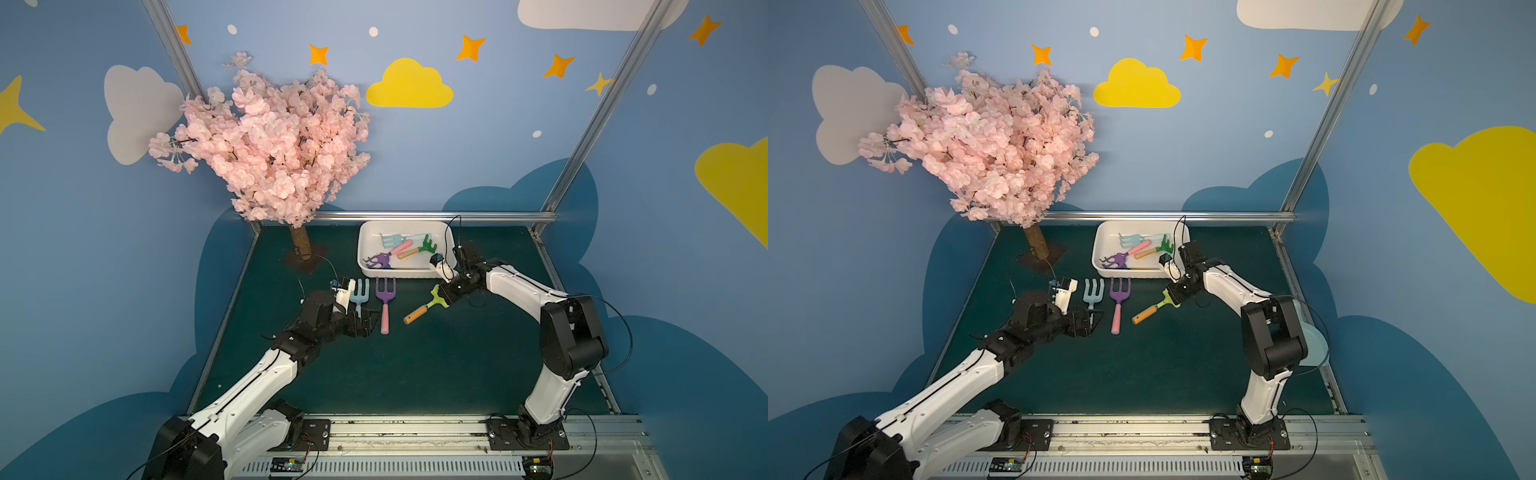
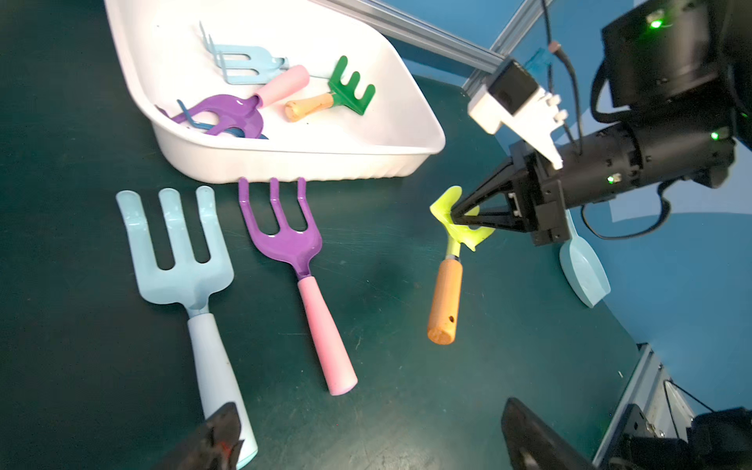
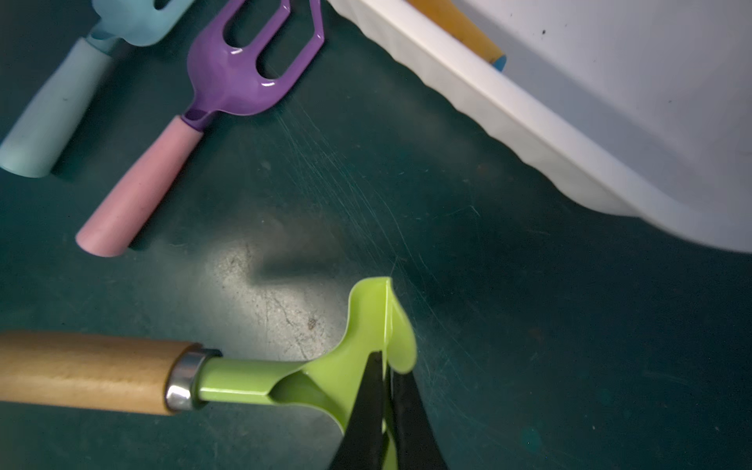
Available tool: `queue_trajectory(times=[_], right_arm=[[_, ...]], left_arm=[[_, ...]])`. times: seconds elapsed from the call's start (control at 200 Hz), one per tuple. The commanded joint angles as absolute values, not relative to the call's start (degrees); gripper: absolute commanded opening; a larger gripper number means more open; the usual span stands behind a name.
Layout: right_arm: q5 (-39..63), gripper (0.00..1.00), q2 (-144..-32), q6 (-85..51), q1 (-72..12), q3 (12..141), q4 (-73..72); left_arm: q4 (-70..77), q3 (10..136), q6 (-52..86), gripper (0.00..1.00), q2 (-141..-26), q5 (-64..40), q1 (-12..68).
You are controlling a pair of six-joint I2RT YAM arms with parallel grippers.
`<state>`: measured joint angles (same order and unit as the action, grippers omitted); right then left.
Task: Take the hand rake out of the storage box
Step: Place the rake at the center of the board.
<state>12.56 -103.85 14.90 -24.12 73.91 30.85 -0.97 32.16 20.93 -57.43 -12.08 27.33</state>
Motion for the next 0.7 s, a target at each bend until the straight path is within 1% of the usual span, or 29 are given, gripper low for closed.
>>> queue_trajectory(times=[0.0, 0.165, 0.275, 0.355, 0.41, 0.536, 0.571, 0.631, 0.696], right_arm=[[8.68, 0.0, -105.64, 15.7, -24.76, 73.31, 30.28], [2.84, 0.0, -107.43, 16.55, -26.86, 73.3, 30.94], [0.4, 0.09, -108.22, 16.95, -28.01, 73.25, 30.89], [-1.63, 0.11, -109.26, 17.06, -29.06, 73.32, 31.07], [-2.57, 0.14, -110.2, 17.05, -29.69, 73.78, 31.73], [-3.0, 0.27, -110.3, 18.52, -30.08, 74.03, 32.52], [-2.59, 0.33, -109.33, 18.26, -30.06, 73.55, 32.24], [-1.76, 0.46, -106.57, 18.02, -29.97, 71.65, 30.91], [-0.61, 0.55, -102.3, 16.25, -29.67, 68.68, 28.58]], left_arm=[[-3.43, 34.63, 16.41, 1.0, -59.12, -9.46, 31.75], [-6.63, 39.34, 13.82, 1.0, -66.77, -5.08, 37.35], [-7.38, 41.94, 13.19, 1.0, -71.64, -4.01, 39.12], [-7.23, 43.09, 12.87, 1.0, -73.99, -3.55, 40.15], [-6.82, 43.48, 12.76, 0.99, -74.97, -3.05, 40.79], [-6.57, 44.53, 12.53, 0.98, -76.78, -1.2, 42.69], [-7.02, 45.13, 12.17, 0.98, -77.31, -0.16, 43.41], [-8.79, 46.69, 11.39, 0.99, -78.83, 1.76, 44.96], [-10.82, 48.96, 10.39, 0.98, -81.19, 4.39, 46.8]])
